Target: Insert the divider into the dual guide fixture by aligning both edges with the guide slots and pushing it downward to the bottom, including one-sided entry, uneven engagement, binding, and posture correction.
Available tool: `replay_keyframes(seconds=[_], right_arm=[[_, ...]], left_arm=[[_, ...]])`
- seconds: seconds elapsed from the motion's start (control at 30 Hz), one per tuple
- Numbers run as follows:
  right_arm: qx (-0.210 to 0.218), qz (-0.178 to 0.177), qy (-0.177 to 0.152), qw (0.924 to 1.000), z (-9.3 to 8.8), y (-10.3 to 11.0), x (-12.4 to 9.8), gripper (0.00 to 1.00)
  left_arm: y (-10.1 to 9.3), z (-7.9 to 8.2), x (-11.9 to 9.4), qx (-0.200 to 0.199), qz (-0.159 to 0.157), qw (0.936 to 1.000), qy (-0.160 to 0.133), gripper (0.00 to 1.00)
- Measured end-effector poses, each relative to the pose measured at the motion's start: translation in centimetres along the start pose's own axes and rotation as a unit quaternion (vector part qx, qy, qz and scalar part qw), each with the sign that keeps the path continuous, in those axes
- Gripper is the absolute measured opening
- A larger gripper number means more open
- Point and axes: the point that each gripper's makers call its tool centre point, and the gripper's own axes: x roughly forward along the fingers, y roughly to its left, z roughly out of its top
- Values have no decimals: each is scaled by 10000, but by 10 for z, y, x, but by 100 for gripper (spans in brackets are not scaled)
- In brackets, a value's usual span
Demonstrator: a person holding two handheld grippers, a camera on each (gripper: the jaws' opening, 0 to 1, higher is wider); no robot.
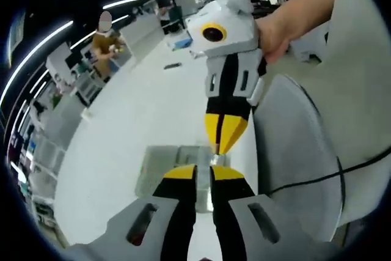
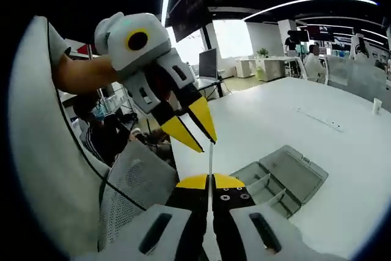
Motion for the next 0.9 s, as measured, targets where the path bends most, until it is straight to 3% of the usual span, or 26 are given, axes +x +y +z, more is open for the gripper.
replay_keyframes(seconds=[0.57,0.9], right_arm=[[-518,166,142,9984,-1,9,2,0],[-800,248,223,9962,-5,14,3,0]], left_arm=[[-11,-6,2,41,-407,9989,212,2],[-18,-12,2,-227,-730,9965,343,1]])
